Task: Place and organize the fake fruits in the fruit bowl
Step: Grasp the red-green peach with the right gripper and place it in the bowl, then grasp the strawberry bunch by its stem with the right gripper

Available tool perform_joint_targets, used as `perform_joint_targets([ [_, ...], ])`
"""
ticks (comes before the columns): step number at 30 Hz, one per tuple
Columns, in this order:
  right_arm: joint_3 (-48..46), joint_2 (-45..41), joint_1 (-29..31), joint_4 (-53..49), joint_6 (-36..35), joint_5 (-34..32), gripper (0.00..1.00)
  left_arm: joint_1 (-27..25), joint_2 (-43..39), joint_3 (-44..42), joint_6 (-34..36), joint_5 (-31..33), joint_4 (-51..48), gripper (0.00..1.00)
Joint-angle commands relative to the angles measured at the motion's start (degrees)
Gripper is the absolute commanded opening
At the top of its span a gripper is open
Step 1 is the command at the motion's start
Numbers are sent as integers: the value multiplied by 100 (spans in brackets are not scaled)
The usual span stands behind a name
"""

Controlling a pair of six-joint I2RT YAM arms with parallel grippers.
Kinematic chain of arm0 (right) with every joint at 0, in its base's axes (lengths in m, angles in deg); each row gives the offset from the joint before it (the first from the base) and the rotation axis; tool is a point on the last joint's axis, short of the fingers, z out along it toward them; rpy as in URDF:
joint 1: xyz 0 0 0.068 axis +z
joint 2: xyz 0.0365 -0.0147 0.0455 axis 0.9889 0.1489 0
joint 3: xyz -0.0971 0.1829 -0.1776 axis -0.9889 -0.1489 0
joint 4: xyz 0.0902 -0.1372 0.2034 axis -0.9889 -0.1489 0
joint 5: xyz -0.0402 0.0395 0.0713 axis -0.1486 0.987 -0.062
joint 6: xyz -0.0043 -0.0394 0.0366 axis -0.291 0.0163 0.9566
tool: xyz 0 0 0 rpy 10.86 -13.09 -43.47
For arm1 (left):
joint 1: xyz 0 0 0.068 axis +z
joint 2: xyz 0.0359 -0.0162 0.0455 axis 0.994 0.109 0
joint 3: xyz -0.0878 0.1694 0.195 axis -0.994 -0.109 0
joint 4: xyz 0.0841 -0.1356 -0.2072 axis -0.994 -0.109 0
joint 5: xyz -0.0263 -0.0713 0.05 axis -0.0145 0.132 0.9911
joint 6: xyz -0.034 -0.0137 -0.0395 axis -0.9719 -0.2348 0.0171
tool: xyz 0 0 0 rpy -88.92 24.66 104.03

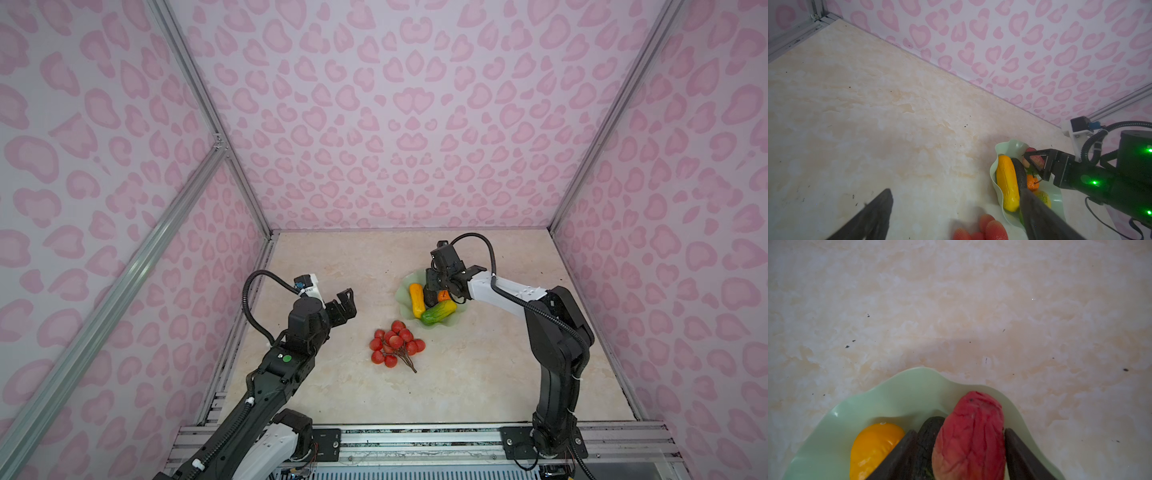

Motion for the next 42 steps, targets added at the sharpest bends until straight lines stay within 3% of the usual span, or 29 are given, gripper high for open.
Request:
perform_joint_targets([
  [1, -87, -256, 4, -7, -122, -128, 70, 12, 56, 24, 36, -40, 126, 96],
  [8, -1064, -1777, 392, -263, -195, 18, 67, 12, 5, 10, 49, 85, 139, 96],
  [11, -1626, -2364, 729, -409, -173, 783, 64, 8, 9, -1, 122, 129, 142, 96],
  [16, -2477, -2888, 1564, -421, 440, 1803, 61, 12, 47, 42, 215, 155, 118, 96],
  [23, -2835, -2661, 2668, -414, 1028, 2083, 58, 8, -25, 8, 253, 191, 88, 96],
  [31, -2677, -1995, 2871, -382, 999, 1737, 52, 7, -272, -117, 206, 98, 30, 96],
  [37, -2572, -1651, 2879, -142, 982, 1717, 40, 12, -466, -187, 207, 111, -60, 96],
  [42, -2408, -1383, 2896, -144, 939, 1683, 21, 5, -514, -190, 203, 78, -76, 96],
])
